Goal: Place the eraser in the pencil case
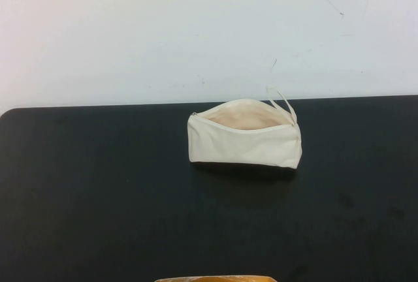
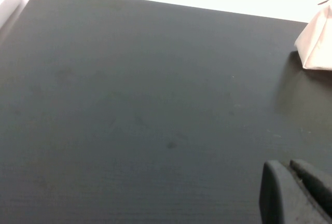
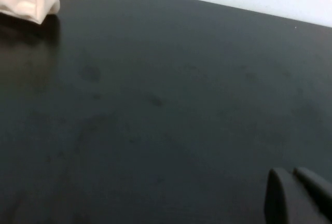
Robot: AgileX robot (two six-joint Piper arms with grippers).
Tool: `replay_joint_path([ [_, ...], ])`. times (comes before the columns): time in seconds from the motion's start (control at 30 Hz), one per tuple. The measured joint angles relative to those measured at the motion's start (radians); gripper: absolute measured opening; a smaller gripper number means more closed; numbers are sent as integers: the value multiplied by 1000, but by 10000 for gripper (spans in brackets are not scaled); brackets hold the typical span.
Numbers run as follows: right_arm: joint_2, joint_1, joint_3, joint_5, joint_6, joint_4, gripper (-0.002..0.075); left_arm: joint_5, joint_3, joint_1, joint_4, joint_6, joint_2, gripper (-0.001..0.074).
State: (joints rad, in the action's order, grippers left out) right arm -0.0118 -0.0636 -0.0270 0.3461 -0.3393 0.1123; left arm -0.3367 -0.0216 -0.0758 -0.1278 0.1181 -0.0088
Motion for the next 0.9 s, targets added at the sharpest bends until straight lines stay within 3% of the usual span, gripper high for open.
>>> replay_joint_path([
  [0.2,0,0,0,0,70,-14,-1,0,0,0,2,0,0,-1],
  [0.33,0,0,2,3,274,-162,-1,0,0,0,2,0,0,-1],
  [0.43,0,0,2,3,329,-205,-1,0,0,0,2,0,0,-1],
  [0.9,0,0,2,3,271,-178,-1,0,0,0,2,0,0,-1],
])
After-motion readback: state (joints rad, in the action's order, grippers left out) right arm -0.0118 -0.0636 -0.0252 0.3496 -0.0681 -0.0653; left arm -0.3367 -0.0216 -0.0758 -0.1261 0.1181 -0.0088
